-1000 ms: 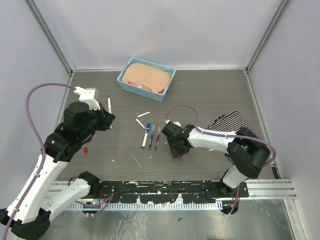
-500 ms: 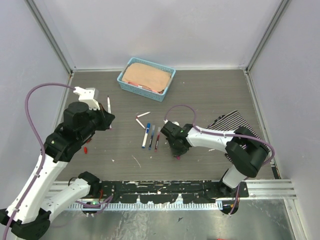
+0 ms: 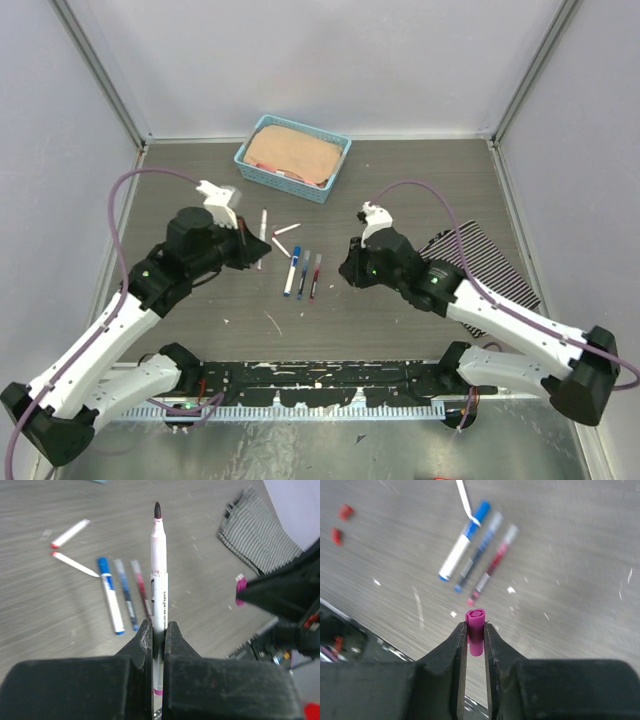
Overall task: Insert the pens into the pen caps
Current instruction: Insert the pen cap onto the pen.
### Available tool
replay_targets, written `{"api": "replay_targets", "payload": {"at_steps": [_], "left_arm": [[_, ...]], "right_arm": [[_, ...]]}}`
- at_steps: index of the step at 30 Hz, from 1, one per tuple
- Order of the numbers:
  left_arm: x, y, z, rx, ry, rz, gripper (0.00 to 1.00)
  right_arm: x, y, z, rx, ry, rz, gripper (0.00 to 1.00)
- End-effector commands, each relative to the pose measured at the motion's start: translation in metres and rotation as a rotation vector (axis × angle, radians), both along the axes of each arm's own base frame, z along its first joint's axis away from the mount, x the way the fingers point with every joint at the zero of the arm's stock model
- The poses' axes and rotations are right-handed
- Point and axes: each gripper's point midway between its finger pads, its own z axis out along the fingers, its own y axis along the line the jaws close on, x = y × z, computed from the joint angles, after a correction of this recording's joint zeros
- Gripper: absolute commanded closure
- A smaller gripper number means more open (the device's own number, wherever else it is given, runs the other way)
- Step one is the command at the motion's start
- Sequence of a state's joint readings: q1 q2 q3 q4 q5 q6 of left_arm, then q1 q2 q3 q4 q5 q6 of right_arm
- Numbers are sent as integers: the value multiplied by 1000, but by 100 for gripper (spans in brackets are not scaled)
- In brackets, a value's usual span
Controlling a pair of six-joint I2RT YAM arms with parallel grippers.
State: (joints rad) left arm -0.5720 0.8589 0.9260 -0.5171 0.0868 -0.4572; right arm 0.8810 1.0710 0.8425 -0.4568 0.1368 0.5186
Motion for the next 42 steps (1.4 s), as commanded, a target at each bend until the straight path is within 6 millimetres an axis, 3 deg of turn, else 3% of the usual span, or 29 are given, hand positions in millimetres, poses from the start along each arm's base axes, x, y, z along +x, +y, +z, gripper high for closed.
{"api": "replay_targets", "payload": {"at_steps": [1, 7, 16, 26, 42], "left_arm": [[-12, -51, 17, -105, -81, -140, 100], [-41, -109, 29, -177, -162, -294, 100], [-63, -143, 38, -248, -214, -429, 100], [-80, -154, 45, -253, -250, -530, 100], [-80, -154, 46, -240, -265, -522, 100]], "right_arm": [[23, 10, 75, 260, -189, -95, 99], [30, -1, 145, 508, -333, -203, 99], [21, -17, 209, 803, -419, -259, 100], [14, -12, 238, 884, -448, -206, 99], [8, -14, 248, 896, -473, -177, 100]]}}
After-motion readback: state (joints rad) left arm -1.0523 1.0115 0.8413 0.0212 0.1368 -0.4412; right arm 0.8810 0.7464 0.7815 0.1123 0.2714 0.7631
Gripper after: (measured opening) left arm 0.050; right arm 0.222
